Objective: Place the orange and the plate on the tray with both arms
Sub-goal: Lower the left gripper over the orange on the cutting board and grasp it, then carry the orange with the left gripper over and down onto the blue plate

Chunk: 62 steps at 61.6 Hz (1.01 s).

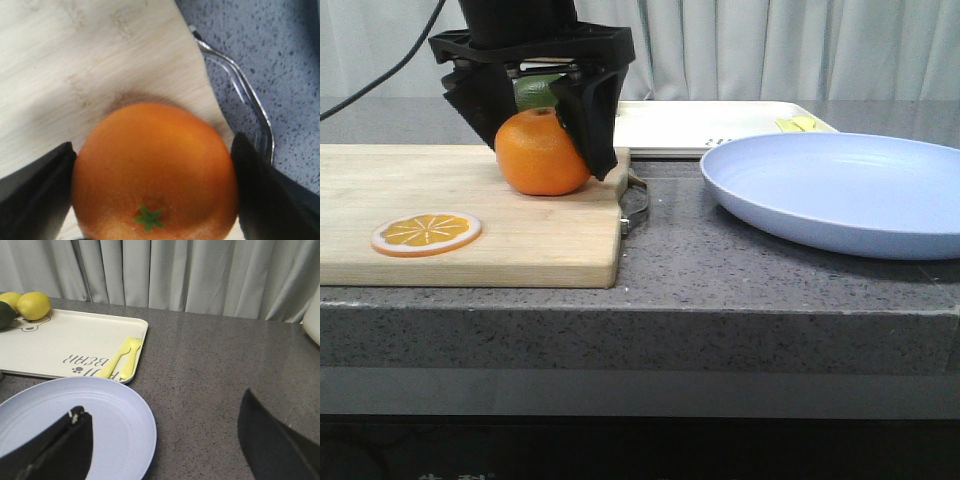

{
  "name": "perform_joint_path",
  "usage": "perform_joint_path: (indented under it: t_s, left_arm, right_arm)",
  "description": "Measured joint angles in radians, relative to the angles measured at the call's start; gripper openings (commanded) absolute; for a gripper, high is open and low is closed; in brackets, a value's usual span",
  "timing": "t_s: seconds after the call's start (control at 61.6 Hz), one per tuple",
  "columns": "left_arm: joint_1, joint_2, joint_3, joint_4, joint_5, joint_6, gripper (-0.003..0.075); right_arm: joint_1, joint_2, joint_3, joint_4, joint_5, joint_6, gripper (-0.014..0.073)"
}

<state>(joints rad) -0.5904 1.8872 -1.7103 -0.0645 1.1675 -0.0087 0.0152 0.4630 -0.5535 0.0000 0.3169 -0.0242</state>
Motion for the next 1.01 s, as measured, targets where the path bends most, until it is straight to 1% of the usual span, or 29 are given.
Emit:
perform_joint_path:
  t_s: [0.049, 0.179, 0.211, 0.26, 0.39, 0.487, 0.601, 0.812, 1.006]
  left_arm:
    - [0.000, 0.002, -0.002, 0.000, 0.004, 0.000, 0.0526]
    - [0.000, 0.002, -0.006, 0.000, 0.010, 0.000, 0.0381]
    - [0.000, 0.002, -0.008, 0.000, 0.010, 0.000, 0.0354]
    - [0.000, 0.002, -0.014, 0.000, 0.012, 0.009, 0.0335]
    - [-0.009, 0.006, -0.059, 0.000, 0.015, 0.059, 0.0328]
    - [-0.037, 0.006, -0.117, 0.002, -0.017, 0.084, 0.0328]
    - [-0.094, 0.006, -0.161, 0.002, -0.107, 0.094, 0.0328]
    - [-0.230, 0.048, -0.171, -0.004, -0.315, 0.098, 0.0328]
    - [-0.311, 0.145, -0.171, -0.012, -0.409, 0.098, 0.0337]
  right_arm:
    - [0.000, 0.000, 0.000, 0.000, 0.000, 0.000, 0.0601]
    - [0.000, 0.000, 0.000, 0.000, 0.000, 0.000, 0.0601]
    - [0.000, 0.000, 0.000, 0.000, 0.000, 0.000, 0.0601]
    - [0.000, 0.000, 0.000, 0.000, 0.000, 0.000, 0.0601]
    - [0.000, 0.000, 0.000, 0.000, 0.000, 0.001, 0.0601]
    - [0.000, 0.000, 0.000, 0.000, 0.000, 0.001, 0.0601]
    - [0.000, 0.000, 0.000, 0.000, 0.000, 0.001, 0.0601]
    - [0.000, 0.000, 0.000, 0.000, 0.000, 0.001, 0.0601]
    - [0.000, 0.000, 0.000, 0.000, 0.000, 0.001, 0.0601]
